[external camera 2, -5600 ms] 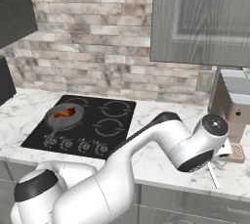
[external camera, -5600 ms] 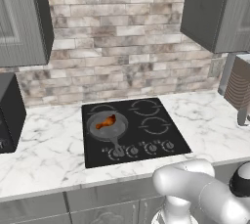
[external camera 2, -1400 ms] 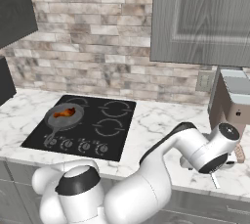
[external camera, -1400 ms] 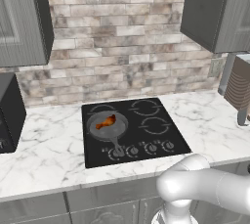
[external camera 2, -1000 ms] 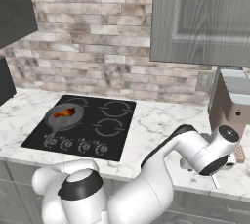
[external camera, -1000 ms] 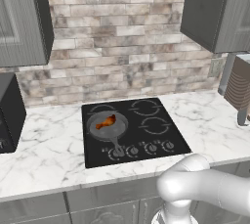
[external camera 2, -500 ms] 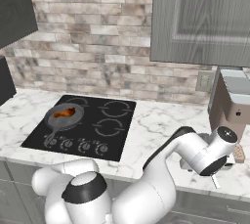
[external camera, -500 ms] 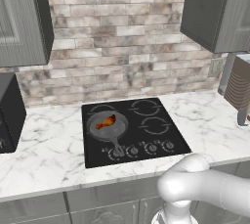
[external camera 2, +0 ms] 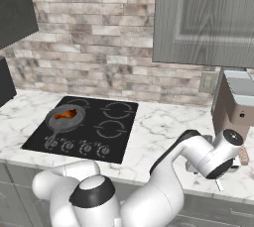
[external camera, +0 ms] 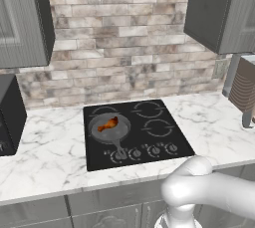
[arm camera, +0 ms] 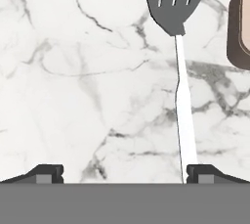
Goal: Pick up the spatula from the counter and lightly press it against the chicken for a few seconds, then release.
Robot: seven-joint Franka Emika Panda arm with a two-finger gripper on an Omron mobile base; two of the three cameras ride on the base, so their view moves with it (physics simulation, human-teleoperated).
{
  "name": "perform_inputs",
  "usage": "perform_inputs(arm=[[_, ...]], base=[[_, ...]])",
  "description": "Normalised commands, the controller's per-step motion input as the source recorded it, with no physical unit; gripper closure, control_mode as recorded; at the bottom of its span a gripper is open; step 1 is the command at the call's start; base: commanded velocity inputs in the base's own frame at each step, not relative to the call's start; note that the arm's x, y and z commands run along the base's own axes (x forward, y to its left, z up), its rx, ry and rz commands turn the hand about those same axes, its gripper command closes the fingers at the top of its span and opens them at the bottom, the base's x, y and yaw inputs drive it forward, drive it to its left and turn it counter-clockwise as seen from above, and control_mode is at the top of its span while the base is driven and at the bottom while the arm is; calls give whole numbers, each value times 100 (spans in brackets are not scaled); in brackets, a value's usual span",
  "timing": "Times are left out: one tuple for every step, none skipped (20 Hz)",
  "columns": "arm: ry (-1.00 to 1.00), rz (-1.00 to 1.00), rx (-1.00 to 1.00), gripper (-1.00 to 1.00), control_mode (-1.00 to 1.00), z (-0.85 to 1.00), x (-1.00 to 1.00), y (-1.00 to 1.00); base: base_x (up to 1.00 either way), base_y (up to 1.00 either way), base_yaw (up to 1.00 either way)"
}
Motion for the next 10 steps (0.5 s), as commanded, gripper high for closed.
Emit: perform_inputs(arm=[[2,0,0,-100,-100,-12,11,-11],[2,0,0,-100,-100,-12,13,-11],[3,0,0,-100,-100,-12,15,-11],[4,0,0,-100,-100,-13,17,-10],[4,0,0,-100,-100,-13,18,-7],[5,0,0,-100,-100,-13,19,-6],[5,0,0,-100,-100,-12,19,-6],[5,0,0,-100,-100,-12,20,-6],[5,0,0,-100,-100,-11,19,-9],[4,0,0,-100,-100,-10,17,-9]], base=[[0,0,0],[0,0,0],[0,0,0],[0,0,0],[0,0,0],[0,0,0],[0,0,0],[0,0,0],[0,0,0],[0,0,0]])
